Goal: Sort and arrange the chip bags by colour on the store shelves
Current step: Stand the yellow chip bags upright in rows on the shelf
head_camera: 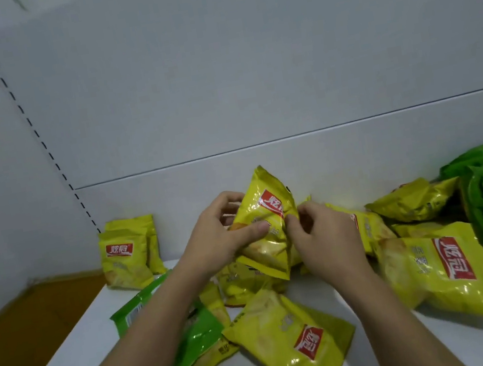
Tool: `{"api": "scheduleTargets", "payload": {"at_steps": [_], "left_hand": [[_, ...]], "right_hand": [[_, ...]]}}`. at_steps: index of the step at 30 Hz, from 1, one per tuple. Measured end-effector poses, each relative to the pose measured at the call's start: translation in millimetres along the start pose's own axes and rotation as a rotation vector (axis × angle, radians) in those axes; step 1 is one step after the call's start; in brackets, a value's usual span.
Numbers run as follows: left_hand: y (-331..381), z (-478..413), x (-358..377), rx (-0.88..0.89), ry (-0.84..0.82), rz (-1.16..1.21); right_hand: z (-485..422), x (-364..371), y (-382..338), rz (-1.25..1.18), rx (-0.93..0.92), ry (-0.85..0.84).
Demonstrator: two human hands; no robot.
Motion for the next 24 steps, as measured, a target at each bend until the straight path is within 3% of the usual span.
{"api": "scheduleTargets", "payload": {"at_steps": [4, 7, 10, 13, 17, 19, 24], "left_hand": [[-3, 16, -18, -0.024, -0.098, -0.063], [-1, 23, -46, 0.028, -0.043, -0.108], [-4, 28, -91, 0.012, -0.097, -0.151], [-17, 32, -139, 0.004, -0.072, -0.232], [-46, 37, -191, -0.012, 0.035, 0.041], [-53, 39, -200, -0.022, -0.022, 0.129], [-75, 37, -206, -0.140, 0.046, 0.420]], "right_hand": [[-10, 0, -21, -0.071, -0.062, 0.058], [-25, 0, -43, 0.009, -0.172, -0.029], [-42, 1, -71, 0.138, -0.281, -0.124], [-66, -6, -102, 0.256, -0.346, -0.125], [-100, 1, -146, 0.310, -0.383, -0.071], [-107, 22, -169, 0.320, -0.423, -0.077], [-98, 83, -213, 0.145, -0.405, -0.092]]}}
Point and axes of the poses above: each hand's wrist, its own z-axis away from the middle knuckle, its own x-axis out of the palm, y = z × x, the point moved 1 cm from there along -z, towards the middle knuckle, and after that the axes turned 13 degrees about -x, right-handed, at the moved point
